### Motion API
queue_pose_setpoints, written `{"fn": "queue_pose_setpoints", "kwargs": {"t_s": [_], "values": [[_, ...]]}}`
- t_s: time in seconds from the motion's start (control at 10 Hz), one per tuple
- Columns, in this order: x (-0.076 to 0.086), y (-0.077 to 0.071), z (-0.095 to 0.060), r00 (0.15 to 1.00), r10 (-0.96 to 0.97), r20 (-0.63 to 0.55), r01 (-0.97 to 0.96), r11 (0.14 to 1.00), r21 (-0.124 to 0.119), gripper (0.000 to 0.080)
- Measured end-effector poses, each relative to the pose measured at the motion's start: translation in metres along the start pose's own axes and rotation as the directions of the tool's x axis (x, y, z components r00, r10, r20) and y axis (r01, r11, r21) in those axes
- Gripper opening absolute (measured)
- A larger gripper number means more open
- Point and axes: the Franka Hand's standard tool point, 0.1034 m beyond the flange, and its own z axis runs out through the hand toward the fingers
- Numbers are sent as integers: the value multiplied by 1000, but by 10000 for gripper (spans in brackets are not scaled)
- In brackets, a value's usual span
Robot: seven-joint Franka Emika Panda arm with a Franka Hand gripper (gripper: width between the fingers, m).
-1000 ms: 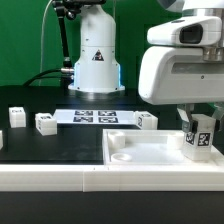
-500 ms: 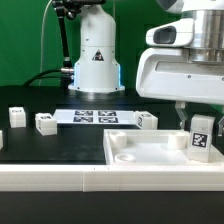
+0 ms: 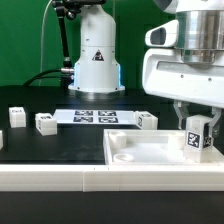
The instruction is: Assemble one leg
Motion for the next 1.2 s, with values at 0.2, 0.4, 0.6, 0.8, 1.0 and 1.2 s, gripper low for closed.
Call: {"fn": "queue_pose_setpoints", "kwargs": {"t_s": [0.2,0.4,0.6,0.8,1.0,1.2], "values": [[-1,-1,0,999,-44,-1,44,999,1,402],[-4,-2,0,984,-176,1,176,984,2,627],[-8,-4,0,929,-371,2,371,929,4,645],[-10,-5,-1,808,-589,1,589,808,7,648],[-8,-3,1,650,-760,1,760,650,5,649],[-7,-3,2,488,-873,2,873,488,-5,649]]}}
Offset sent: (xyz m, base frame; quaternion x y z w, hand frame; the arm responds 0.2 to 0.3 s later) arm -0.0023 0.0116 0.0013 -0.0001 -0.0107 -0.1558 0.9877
